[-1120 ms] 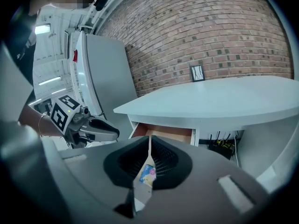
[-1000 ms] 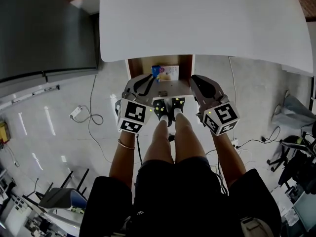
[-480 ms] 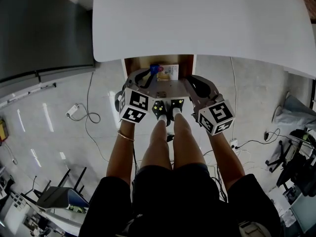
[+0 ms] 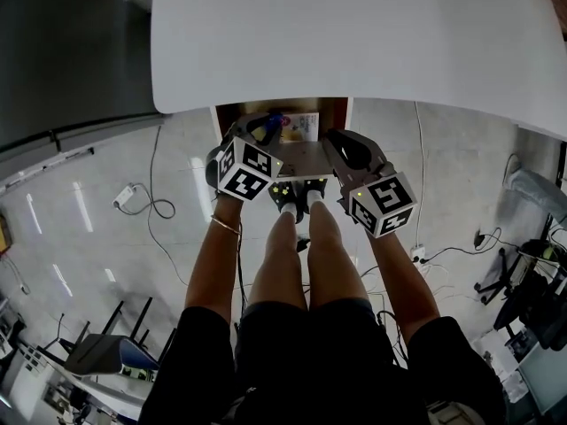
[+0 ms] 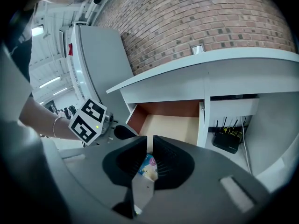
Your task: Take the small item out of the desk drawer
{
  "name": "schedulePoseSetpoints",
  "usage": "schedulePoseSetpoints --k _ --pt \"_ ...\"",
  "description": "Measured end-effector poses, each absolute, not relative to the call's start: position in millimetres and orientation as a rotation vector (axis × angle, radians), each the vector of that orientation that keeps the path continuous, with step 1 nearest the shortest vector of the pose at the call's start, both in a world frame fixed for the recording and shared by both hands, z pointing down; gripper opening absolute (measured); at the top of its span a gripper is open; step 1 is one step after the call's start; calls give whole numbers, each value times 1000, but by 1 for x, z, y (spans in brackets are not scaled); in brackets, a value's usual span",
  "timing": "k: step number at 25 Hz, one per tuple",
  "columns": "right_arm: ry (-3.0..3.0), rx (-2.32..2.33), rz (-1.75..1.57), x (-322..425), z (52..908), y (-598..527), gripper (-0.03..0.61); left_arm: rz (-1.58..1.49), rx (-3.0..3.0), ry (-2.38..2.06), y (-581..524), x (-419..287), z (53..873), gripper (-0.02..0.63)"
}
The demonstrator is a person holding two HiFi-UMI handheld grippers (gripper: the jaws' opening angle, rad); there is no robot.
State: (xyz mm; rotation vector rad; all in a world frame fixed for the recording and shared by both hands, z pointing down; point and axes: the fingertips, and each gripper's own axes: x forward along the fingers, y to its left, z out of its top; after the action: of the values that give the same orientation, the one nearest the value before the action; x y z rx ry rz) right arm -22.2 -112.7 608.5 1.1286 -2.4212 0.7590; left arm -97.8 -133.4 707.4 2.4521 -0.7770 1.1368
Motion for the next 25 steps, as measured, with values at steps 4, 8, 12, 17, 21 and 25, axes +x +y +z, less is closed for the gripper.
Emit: schedulePoseSetpoints --k 4,8,12,17,21,25 --pt "-2414 1160 800 -17 613 -118 38 1206 2449 -708 -133 -90 726 87" --pt "-2409 1129 821 -18 621 -116 40 1249 2433 -674 -134 -84 741 95" --pt "-2401 1132 834 -15 624 -115 43 1311 2411 -637 -133 -82 757 104" --pt "-2396 1106 849 -18 629 -110 48 1373 2404 -580 -130 -81 772 110" --pt "-2391 1087 860 -19 634 -106 49 1420 2397 -549 -129 -79 781 110" --pt "-2386 1081 862 -18 639 -105 52 1435 2399 -553 -129 -79 787 110"
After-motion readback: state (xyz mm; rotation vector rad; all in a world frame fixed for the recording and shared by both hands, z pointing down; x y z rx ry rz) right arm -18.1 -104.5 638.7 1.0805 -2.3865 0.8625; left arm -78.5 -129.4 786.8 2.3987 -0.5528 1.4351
